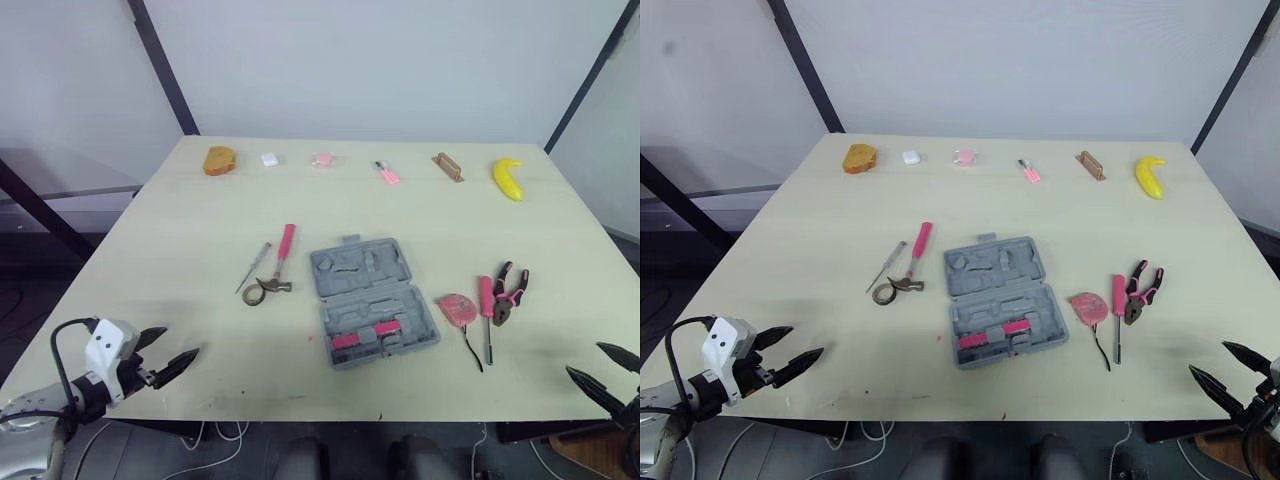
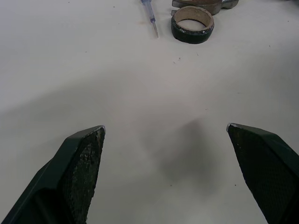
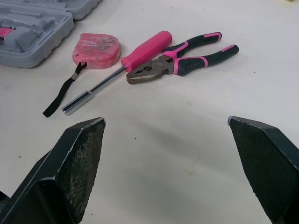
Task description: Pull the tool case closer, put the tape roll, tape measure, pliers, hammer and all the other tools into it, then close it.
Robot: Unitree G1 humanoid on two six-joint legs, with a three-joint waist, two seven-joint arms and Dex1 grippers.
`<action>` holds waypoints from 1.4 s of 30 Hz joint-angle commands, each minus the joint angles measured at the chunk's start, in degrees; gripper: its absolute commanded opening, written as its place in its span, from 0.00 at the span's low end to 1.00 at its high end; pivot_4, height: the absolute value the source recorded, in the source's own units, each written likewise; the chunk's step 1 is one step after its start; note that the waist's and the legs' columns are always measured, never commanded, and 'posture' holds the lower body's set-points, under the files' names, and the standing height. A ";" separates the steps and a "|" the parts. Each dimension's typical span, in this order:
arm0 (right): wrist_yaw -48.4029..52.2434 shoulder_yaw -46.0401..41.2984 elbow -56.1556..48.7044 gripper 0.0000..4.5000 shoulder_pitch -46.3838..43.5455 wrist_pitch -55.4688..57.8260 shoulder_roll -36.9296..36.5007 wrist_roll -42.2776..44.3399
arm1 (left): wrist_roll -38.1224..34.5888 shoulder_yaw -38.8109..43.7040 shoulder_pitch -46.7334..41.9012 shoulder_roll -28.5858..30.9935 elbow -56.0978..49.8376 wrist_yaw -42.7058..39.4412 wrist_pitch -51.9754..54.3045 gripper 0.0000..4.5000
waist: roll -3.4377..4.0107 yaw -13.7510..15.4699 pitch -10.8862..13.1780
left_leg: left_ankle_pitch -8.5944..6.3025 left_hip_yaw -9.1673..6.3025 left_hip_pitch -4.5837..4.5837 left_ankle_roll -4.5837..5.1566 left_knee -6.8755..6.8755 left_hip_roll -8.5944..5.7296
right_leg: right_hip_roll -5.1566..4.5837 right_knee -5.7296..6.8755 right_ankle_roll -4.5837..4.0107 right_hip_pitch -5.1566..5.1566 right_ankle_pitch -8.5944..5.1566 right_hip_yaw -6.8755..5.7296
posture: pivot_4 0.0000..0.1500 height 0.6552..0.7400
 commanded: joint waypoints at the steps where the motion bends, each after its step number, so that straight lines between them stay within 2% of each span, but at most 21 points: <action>1: -0.34 -0.45 -2.36 0.99 0.62 -0.76 0.51 1.28 | -0.76 2.00 -0.92 1.45 1.43 -1.48 -1.03 1.00 | 0.00 0.02 0.00 | 0.00 0.00 0.00 0.00 0.00 0.00 | 0.00 0.00 0.00 0.00 0.00 0.00 | 1.00 1.00; 7: -0.39 0.65 -4.69 0.99 1.12 0.31 1.47 1.70 | -1.45 3.06 -2.66 2.21 3.53 -3.36 -1.55 1.00 | 0.04 -0.03 0.00 | 0.00 -0.01 0.00 0.00 0.00 -0.01 | 0.02 0.01 0.00 0.00 0.00 -0.01 | 1.00 1.00; 11: -3.99 0.35 -2.96 0.99 -0.28 1.46 1.50 1.11 | -1.19 2.72 -2.71 1.53 1.22 -2.80 -0.51 1.00 | 0.04 -0.03 0.00 | 0.00 -0.01 0.00 0.00 0.00 0.00 | 0.00 0.00 0.00 0.00 0.00 -0.01 | 1.00 1.00; 19: -2.99 1.78 -5.53 0.99 -1.33 6.78 -0.73 2.59 | -1.86 0.73 -0.40 -2.36 -5.17 -3.00 0.28 1.00 | 0.09 -0.01 -0.03 | 0.00 0.00 0.00 0.00 0.00 0.00 | 0.00 0.01 0.00 0.00 0.00 0.00 | 1.00 1.00; 23: -5.11 6.73 -11.88 0.99 -6.67 12.17 -2.16 1.46 | -3.68 -2.35 -2.56 -5.12 -8.97 -5.21 1.55 1.00 | 0.23 -0.25 -0.08 | 0.00 0.09 0.03 0.00 0.01 0.01 | -0.03 0.02 0.02 0.00 0.01 0.13 | 1.00 1.00; 31: -10.97 18.40 -19.24 0.99 -20.23 25.32 -3.84 -2.08 | -0.24 -9.96 -9.25 -7.28 -14.50 -2.96 3.26 1.00 | 0.24 0.12 -0.07 | 0.00 -0.05 -0.03 0.00 0.08 -0.04 | 0.11 0.09 -0.01 -0.01 0.01 0.02 | 1.00 1.00; 37: -11.75 26.48 -15.53 0.99 -32.51 29.30 -2.18 -5.77 | 1.09 -14.76 -15.87 -8.59 -13.70 -2.63 5.63 1.00 | 0.24 0.00 -0.06 | 0.00 -0.06 -0.09 0.00 0.13 -0.08 | 0.09 0.10 0.00 -0.03 0.01 0.01 | 1.00 1.00; 42: -10.23 33.80 -4.60 0.99 -41.48 25.61 -2.08 -13.74 | 4.31 -18.67 -21.17 -10.23 -8.77 -1.92 5.09 1.00 | 0.24 0.00 -0.06 | 0.00 -0.05 -0.16 0.00 0.14 -0.10 | 0.11 0.04 0.00 -0.06 0.02 -0.01 | 1.00 1.00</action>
